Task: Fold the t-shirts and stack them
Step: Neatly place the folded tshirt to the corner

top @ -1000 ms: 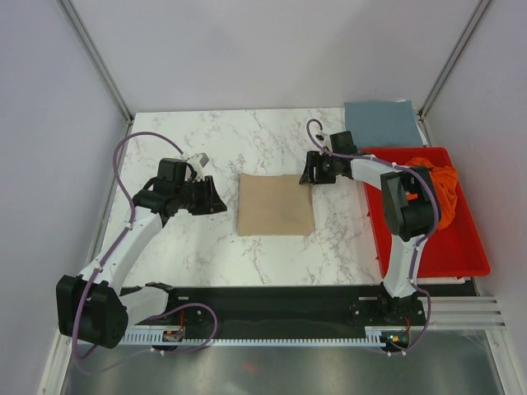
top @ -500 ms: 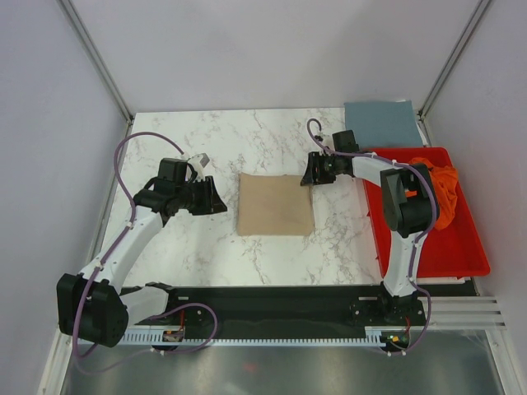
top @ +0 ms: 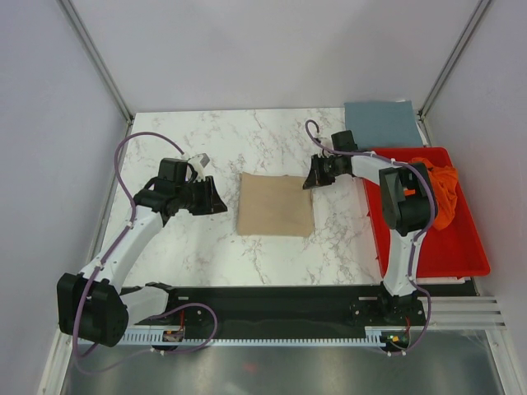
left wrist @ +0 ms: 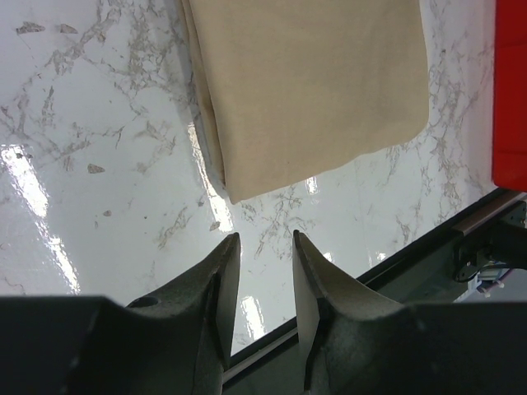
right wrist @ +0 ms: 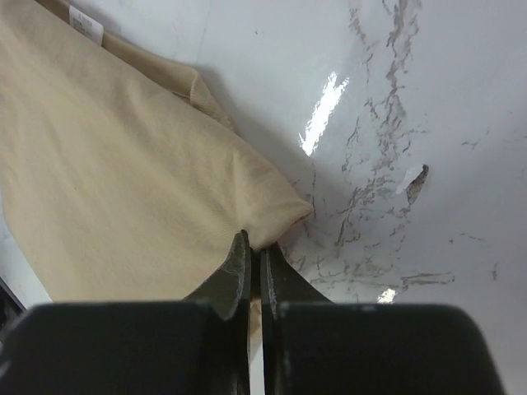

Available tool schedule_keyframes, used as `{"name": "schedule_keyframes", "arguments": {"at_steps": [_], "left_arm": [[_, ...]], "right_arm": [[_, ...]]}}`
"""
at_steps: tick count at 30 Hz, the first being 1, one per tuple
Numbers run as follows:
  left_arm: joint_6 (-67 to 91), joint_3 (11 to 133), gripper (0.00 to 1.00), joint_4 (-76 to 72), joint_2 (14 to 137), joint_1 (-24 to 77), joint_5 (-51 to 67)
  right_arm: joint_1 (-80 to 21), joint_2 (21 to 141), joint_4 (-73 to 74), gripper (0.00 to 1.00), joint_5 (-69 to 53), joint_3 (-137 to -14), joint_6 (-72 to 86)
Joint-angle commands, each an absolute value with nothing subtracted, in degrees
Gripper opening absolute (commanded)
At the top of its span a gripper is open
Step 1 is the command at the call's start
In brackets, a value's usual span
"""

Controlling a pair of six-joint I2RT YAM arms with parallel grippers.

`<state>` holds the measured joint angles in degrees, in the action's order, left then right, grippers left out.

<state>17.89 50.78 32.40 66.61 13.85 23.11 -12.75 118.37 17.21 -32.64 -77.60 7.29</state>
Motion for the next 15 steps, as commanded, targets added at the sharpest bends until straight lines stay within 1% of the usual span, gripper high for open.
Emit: {"name": "schedule_keyframes", "arguments": {"at_steps": [1, 4, 7, 9, 13, 15], "left_arm": [[15.82, 50.8, 0.39, 30.15, 66.62, 13.62, 25.22], [15.82, 50.71, 0.39, 30.15, 66.88, 13.62, 25.84], [15.91, 50.89, 0.39, 30.15, 67.06, 13.62, 26.37], [15.82, 50.98, 0.39, 30.15, 67.06, 13.62, 26.54], [15.91, 50.89, 0.39, 30.15, 67.06, 13.71, 27.24], [15.91, 50.89, 0.39, 30.15, 67.06, 13.71, 27.68]], "right_arm": [[-13.01, 117.35, 19.51, 0.0, -32.35, -81.12, 5.45], [-13.01, 113.92, 21.08, 0.0, -29.19, -83.14, 4.92], [-13.01, 111.28, 23.98, 0.0, -22.97, -86.03, 3.87], [-12.92, 111.09, 27.49, 0.0, -20.67, -89.54, 2.3], [-12.92, 110.48, 29.71, 0.0, -16.01, -93.25, -1.13], [-12.92, 110.65, 30.76, 0.0, -11.79, -95.78, -2.1]]}}
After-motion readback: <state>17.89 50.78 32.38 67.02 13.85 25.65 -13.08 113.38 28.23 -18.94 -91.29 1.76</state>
